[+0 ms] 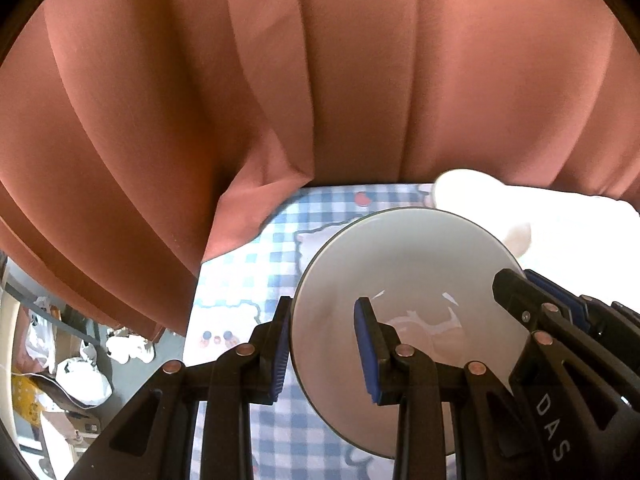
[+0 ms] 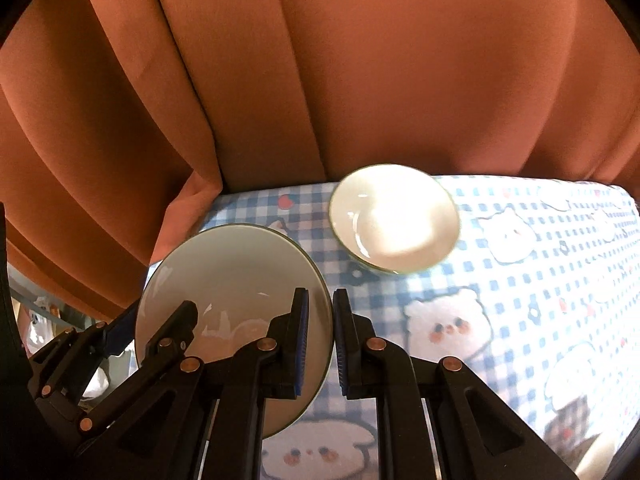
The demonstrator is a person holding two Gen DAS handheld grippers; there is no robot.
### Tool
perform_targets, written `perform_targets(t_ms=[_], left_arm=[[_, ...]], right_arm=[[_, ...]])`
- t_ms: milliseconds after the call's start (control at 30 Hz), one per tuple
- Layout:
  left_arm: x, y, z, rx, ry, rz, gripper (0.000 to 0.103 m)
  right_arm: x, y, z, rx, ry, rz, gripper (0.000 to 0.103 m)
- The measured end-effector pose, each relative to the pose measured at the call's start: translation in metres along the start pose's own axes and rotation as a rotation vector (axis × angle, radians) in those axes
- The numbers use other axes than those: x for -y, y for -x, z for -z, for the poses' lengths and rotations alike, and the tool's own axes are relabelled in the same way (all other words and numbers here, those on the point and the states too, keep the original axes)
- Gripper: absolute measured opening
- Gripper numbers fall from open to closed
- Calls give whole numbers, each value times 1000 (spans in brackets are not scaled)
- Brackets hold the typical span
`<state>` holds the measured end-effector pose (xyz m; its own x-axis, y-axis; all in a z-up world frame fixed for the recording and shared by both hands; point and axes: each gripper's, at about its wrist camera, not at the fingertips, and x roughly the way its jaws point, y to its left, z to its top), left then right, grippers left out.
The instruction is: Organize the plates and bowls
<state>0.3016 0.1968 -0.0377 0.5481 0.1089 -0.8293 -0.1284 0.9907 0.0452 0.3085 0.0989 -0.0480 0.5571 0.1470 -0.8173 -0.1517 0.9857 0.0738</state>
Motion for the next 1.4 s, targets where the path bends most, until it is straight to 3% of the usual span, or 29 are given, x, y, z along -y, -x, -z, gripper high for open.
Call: perform_targets(t_ms=[533,933,1400], left_arm=[[59,59,32,44,-45,43,30],[134,93,55,57,-14,8,30],[233,122,83,65,-13,28,30]], right_arm=[[49,69,39,47,-33,54,16],[124,109,63,60,1,22,16],[226,148,80,68,20,25,16]])
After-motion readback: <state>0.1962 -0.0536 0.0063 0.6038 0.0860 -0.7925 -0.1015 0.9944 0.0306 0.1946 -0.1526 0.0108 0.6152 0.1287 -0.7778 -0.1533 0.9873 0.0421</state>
